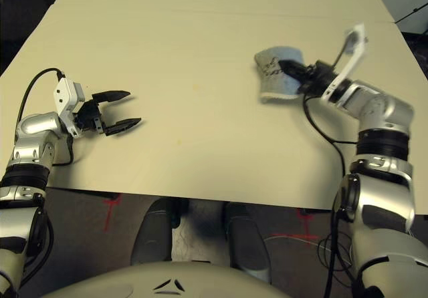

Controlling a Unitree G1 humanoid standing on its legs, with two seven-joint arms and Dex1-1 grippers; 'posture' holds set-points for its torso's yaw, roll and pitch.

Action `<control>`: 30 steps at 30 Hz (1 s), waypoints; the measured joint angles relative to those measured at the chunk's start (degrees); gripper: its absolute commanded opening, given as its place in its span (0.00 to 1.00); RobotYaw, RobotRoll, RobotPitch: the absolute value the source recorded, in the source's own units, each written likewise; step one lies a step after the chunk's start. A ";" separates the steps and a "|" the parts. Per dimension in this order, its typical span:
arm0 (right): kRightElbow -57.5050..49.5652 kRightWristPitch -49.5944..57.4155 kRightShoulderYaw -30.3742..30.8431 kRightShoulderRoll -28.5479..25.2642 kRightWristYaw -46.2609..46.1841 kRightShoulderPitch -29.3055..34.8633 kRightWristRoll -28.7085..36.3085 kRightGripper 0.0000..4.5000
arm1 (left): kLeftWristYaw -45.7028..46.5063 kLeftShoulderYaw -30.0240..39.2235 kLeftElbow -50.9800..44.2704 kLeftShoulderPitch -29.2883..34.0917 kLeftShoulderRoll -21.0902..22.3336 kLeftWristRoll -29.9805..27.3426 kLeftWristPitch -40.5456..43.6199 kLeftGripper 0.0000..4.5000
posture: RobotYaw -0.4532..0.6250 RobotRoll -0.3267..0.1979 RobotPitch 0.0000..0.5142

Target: Wipe the water off the table with a rag.

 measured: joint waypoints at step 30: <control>17.91 -38.07 -0.93 -6.73 -14.37 -0.80 -14.06 1.00 | 15.53 8.13 0.87 -5.35 -2.29 -1.68 6.85 1.00 | 0.52 0.62 0.46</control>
